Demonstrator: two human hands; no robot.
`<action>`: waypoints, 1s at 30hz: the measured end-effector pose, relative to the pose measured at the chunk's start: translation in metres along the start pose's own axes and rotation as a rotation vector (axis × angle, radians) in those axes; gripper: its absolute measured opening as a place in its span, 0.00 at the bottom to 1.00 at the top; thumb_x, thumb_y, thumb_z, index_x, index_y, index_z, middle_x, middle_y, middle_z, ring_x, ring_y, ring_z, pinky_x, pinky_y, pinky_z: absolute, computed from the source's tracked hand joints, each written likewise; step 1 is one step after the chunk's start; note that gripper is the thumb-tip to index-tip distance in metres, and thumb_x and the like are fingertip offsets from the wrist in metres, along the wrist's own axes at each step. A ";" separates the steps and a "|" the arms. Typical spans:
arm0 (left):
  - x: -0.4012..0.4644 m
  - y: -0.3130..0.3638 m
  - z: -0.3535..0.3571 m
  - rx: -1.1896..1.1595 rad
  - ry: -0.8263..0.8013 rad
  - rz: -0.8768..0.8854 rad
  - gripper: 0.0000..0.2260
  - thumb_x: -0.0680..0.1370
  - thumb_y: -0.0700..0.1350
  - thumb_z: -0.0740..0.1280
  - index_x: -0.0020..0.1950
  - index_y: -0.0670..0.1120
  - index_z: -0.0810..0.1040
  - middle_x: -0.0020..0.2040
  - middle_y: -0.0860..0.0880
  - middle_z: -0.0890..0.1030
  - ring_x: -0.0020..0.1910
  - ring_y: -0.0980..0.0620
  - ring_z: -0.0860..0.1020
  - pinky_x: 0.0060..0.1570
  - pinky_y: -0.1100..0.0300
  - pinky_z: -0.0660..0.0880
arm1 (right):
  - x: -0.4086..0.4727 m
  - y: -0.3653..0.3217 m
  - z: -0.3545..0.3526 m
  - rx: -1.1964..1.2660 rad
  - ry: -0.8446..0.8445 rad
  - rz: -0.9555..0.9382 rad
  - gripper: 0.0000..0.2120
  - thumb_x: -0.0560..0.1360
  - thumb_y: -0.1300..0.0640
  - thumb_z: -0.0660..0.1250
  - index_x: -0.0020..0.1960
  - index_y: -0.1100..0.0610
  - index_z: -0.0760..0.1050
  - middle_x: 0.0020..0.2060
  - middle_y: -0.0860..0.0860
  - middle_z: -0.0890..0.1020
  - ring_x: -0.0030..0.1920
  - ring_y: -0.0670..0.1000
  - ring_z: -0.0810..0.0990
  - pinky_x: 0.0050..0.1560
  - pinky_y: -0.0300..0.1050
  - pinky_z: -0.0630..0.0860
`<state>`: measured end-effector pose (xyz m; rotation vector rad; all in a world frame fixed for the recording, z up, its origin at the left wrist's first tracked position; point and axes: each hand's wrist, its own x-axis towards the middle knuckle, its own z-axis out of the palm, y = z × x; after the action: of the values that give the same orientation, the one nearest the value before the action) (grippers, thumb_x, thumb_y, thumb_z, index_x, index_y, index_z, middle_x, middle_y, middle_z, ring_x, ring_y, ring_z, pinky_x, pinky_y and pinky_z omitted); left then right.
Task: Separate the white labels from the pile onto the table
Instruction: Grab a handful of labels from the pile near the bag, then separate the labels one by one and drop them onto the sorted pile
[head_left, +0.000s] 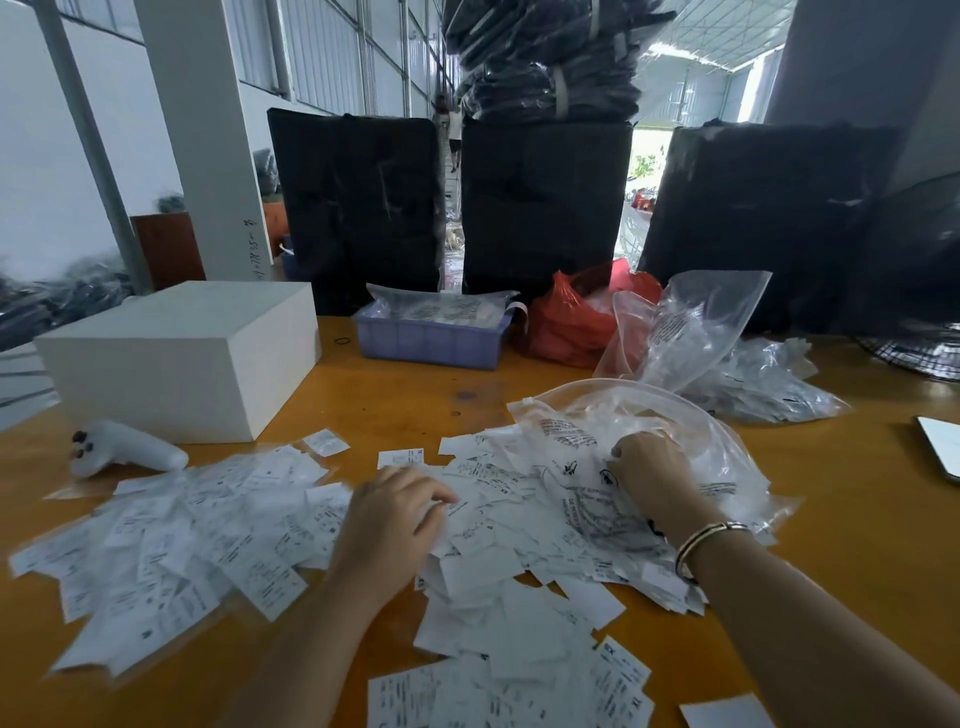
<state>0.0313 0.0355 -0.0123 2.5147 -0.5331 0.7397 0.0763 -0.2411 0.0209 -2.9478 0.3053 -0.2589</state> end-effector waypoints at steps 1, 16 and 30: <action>-0.001 0.000 0.002 -0.021 -0.027 0.022 0.07 0.78 0.43 0.66 0.51 0.52 0.82 0.50 0.58 0.81 0.54 0.63 0.70 0.53 0.71 0.59 | -0.001 -0.002 -0.001 0.008 0.017 0.013 0.07 0.77 0.58 0.62 0.43 0.58 0.77 0.43 0.54 0.79 0.52 0.57 0.77 0.48 0.46 0.72; 0.000 -0.002 0.008 -0.104 -0.056 0.002 0.07 0.78 0.46 0.66 0.53 0.54 0.82 0.50 0.60 0.80 0.53 0.62 0.73 0.58 0.63 0.68 | -0.007 -0.012 -0.010 0.550 0.427 0.042 0.08 0.78 0.54 0.61 0.40 0.52 0.73 0.31 0.44 0.75 0.35 0.47 0.72 0.53 0.51 0.67; 0.001 0.004 0.004 -0.165 -0.025 -0.018 0.07 0.78 0.46 0.67 0.54 0.53 0.81 0.53 0.58 0.80 0.56 0.58 0.75 0.60 0.58 0.71 | -0.032 -0.042 -0.031 0.706 0.417 -0.444 0.04 0.75 0.62 0.67 0.45 0.55 0.80 0.40 0.48 0.83 0.38 0.40 0.78 0.42 0.34 0.75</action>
<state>0.0319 0.0297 -0.0137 2.3753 -0.5561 0.6313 0.0472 -0.1984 0.0541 -2.2003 -0.3399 -0.8429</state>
